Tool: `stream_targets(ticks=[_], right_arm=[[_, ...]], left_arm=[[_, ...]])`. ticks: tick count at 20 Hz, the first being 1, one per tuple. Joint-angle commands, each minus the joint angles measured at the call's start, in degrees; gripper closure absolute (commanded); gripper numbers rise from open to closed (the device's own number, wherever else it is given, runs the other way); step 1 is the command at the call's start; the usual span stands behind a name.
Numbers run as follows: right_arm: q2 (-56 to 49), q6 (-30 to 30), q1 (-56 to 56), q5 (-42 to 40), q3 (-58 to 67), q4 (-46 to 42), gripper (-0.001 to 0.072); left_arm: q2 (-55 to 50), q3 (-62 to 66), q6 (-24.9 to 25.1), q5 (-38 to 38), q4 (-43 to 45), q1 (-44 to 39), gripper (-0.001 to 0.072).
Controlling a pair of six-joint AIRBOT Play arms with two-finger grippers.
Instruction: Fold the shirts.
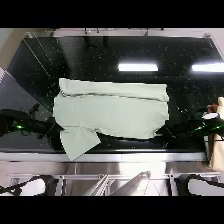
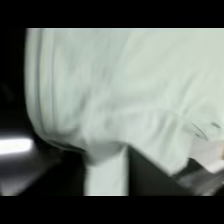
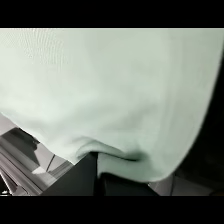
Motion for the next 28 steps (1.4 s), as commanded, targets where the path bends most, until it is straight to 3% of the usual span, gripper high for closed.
stream_targets(ticks=[1, 4, 7, 10, 15, 18, 22, 28], right_arm=[[1.40, -0.33, -0.13, 2.49, 0.00, 0.37, 0.0695], [4.81, 1.97, -2.89, 5.46, 0.00, 0.28, 0.0695], [9.77, 10.21, -8.76, 5.92, 0.00, -6.93, 0.0695], [12.94, 11.74, -14.56, 5.95, 0.00, -10.78, 0.0695], [14.08, 13.55, -16.28, 6.29, 0.00, -11.02, 0.0695], [17.20, 12.98, -16.26, 5.95, 0.04, -8.96, 0.0695], [17.94, 8.61, -15.82, 1.14, 5.11, 4.33, 0.0695], [8.09, 2.75, -6.82, -15.93, 15.52, 11.76, 0.0695]], left_arm=[[0.24, -0.09, 4.70, 3.04, -5.29, -2.64, 0.0677], [0.37, 0.42, 3.85, 10.99, -5.31, 1.95, 0.0679], [0.92, -0.04, -0.13, 17.29, -2.19, 7.10, 0.0687], [3.98, -1.53, -4.02, 17.40, 4.13, 10.32, 0.0688], [7.32, -3.37, -5.64, 19.56, 5.53, 9.94, 0.0688], [9.86, -0.79, -5.70, 21.07, 4.55, 7.10, 0.0687], [8.81, 11.56, -5.73, 20.24, -4.33, 3.72, 0.0683], [-10.60, 36.68, -6.21, 17.92, -6.84, -3.02, 0.0683]])
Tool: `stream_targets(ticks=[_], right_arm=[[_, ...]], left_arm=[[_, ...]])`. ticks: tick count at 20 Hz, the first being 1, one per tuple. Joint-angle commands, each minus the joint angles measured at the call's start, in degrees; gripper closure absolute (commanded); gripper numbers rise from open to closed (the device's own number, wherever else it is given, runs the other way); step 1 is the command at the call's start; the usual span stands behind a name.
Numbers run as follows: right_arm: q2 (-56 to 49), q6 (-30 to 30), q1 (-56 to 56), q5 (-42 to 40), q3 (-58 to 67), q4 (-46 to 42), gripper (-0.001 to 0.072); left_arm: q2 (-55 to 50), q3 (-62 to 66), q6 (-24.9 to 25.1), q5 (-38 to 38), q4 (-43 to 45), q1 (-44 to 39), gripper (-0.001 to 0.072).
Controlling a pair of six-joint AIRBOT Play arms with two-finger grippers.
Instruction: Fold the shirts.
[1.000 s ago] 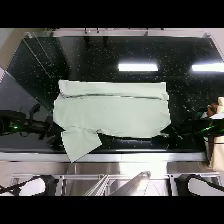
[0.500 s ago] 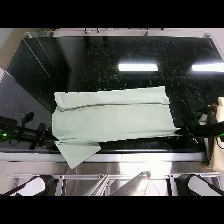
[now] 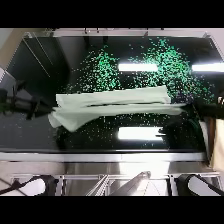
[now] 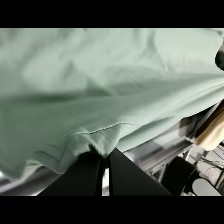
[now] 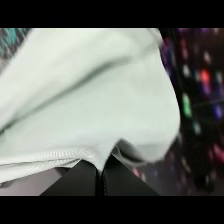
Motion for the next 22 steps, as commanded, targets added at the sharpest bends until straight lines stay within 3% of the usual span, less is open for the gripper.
stream_targets(ticks=[1, 6, 12, 13, 14, 15, 17, 18, 19, 20, 22], right_arm=[[-7.37, -5.64, 6.36, -12.85, 5.09, 6.40, 0.0694], [-20.17, -11.10, 14.43, -25.03, 7.06, 8.90, 0.0694], [-23.06, -11.67, 15.21, -24.28, 7.08, 8.22, 0.0691], [-22.71, -11.67, 15.13, -22.86, 7.15, 7.80, 0.0672], [-22.10, -11.67, 14.84, -21.11, 7.50, 6.51, 0.0499], [-21.22, -11.61, 14.19, -18.60, 8.37, 4.42, 0.0300], [-19.23, -10.08, 11.85, -13.88, 10.93, 0.02, 0.0291], [-18.91, -7.32, 10.49, -13.00, 12.59, -2.14, 0.0252], [-19.04, -3.45, 9.03, -12.41, 14.32, -4.11, 0.0141], [-19.37, -1.42, 7.76, -11.72, 15.67, -5.29, 0.0090], [-20.52, -0.85, 5.92, -9.22, 18.01, -5.35, 0.0094]], left_arm=[[-13.31, 15.21, -0.48, -1.27, -1.55, -4.02, 0.0686], [-31.17, 28.00, -2.32, -0.63, -1.05, -6.86, 0.0689], [-41.38, 36.63, -4.46, 6.60, -0.98, -6.84, 0.0690], [-42.10, 37.88, -4.81, 8.50, -1.36, -6.84, 0.0587], [-42.42, 39.17, -5.62, 10.60, -1.73, -6.84, 0.0395], [-42.38, 40.74, -6.27, 12.61, -1.79, -6.84, 0.0276], [-42.38, 45.53, -7.96, 15.93, -1.81, -6.84, -0.0012], [-42.38, 48.19, -8.90, 17.09, -1.77, -6.84, -0.0004], [-42.36, 50.99, -9.68, 17.66, -1.77, -6.84, -0.0004], [-42.36, 53.57, -11.08, 17.84, -1.79, -6.86, -0.0004], [-41.31, 55.45, -12.24, 17.20, -1.81, -6.86, -0.0003]])
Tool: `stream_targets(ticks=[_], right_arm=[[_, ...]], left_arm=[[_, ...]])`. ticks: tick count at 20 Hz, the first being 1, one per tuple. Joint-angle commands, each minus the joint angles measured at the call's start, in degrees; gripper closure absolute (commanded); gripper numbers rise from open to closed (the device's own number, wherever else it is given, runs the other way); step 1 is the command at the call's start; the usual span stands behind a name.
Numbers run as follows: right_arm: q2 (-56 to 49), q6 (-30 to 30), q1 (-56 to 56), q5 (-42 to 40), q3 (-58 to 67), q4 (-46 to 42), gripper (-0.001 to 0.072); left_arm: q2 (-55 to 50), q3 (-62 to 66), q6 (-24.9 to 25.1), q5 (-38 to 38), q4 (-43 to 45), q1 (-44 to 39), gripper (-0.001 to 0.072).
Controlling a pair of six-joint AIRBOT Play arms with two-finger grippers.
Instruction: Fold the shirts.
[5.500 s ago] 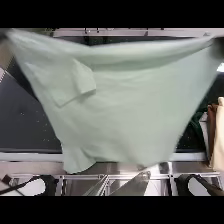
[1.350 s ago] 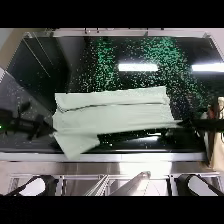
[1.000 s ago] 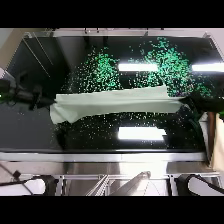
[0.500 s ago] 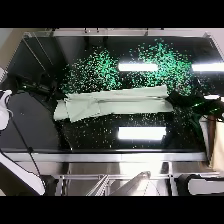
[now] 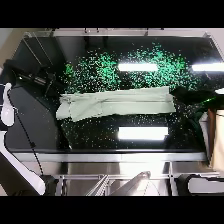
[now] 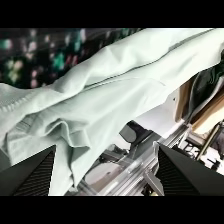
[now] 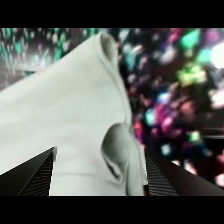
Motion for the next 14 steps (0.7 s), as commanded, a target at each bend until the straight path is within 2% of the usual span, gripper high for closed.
stream_targets(ticks=[1, 5, 6, 7, 8, 10, 11, 12, 13, 14], right_arm=[[-1.27, 3.98, -3.43, 5.01, 4.22, -3.10, 0.0095], [-7.63, 5.60, -3.63, 10.47, 7.65, -2.91, 0.0118], [-10.21, 5.79, -3.02, 13.25, 9.11, -2.91, 0.0163], [-11.72, 6.10, -2.34, 14.80, 10.19, -2.91, 0.0162], [-13.44, 7.30, -0.94, 15.96, 11.56, -2.91, 0.0162], [-15.61, 8.94, 1.77, 15.93, 13.07, -2.93, 0.0168], [-16.59, 9.14, 3.15, 15.96, 13.70, -2.93, 0.0243], [-17.57, 9.16, 4.37, 15.96, 14.32, -2.89, 0.0255], [-18.36, 9.35, 5.49, 16.15, 15.02, -2.89, 0.0308], [-18.84, 9.33, 6.47, 16.24, 15.52, -2.91, 0.0504]], left_arm=[[1.95, 3.17, -2.75, -0.04, -0.13, -0.04, -0.0001], [6.05, -4.57, -2.62, -2.60, -0.07, -1.01, 0.0025], [6.54, -5.88, -1.73, -2.62, -0.11, -1.90, 0.0370], [6.86, -6.47, 0.07, -3.10, -0.11, -2.93, 0.0668], [7.13, -6.34, 1.31, -4.35, -0.11, -4.92, 0.0695], [7.10, -5.05, 2.08, -7.37, 0.15, -9.88, 0.0695], [7.08, -4.96, 2.08, -9.20, 0.42, -12.26, 0.0695], [6.99, -4.98, 2.08, -11.10, 0.79, -14.93, 0.0695], [6.69, -5.01, 2.08, -12.74, 1.29, -17.53, 0.0696], [6.29, -5.01, 2.05, -14.64, 2.93, -20.39, 0.0696]])
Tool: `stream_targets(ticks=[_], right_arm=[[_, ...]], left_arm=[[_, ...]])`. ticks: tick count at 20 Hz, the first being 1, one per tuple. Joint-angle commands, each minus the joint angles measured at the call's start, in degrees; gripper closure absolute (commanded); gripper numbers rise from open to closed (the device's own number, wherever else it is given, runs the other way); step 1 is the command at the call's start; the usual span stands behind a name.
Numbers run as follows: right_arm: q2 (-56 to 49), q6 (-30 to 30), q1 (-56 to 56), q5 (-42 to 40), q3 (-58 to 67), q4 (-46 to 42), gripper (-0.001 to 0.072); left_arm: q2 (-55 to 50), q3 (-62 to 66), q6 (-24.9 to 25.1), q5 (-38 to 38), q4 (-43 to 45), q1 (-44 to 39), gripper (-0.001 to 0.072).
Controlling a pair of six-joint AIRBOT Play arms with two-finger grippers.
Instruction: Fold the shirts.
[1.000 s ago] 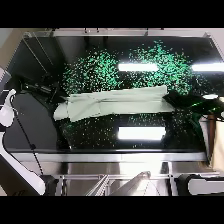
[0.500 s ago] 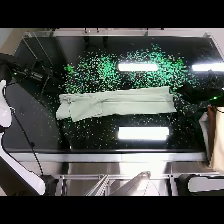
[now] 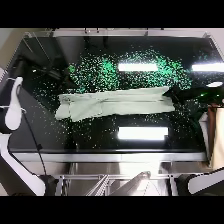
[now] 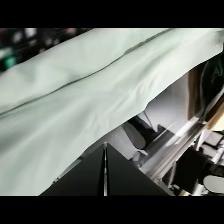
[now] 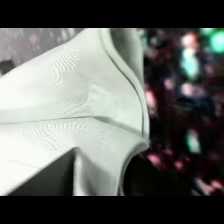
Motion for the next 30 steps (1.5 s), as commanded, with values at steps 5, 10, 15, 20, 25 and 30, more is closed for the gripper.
stream_targets(ticks=[5, 10, 15, 20, 25, 30], right_arm=[[-0.31, 0.55, 2.78, 6.38, 3.45, -0.79, 0.0696], [8.76, -0.13, -4.83, 15.98, 4.94, 0.39, 0.0696], [19.06, -1.20, -10.78, 22.62, 5.22, 6.73, 0.0697], [24.85, -1.53, -4.31, 23.74, 5.22, 14.86, 0.0696], [24.26, -0.66, 23.82, 7.87, 5.22, 16.28, 0.0695], [11.30, 0.85, 48.39, -16.06, 5.29, 15.26, 0.0695]], left_arm=[[-3.96, 0.15, 0.44, -15.47, 10.34, -21.16, 0.0696], [-9.46, 0.87, -2.93, -19.12, 11.61, -29.83, 0.0696], [-14.10, 11.28, -4.83, -16.44, 7.63, -36.65, 0.0683], [-2.10, 7.28, 2.23, -17.40, -9.44, -33.59, 0.0681], [12.02, 6.34, 3.78, -1.25, -6.08, -19.19, 0.0683], [20.96, 4.09, 2.69, 4.55, -6.23, -8.15, 0.0687]])
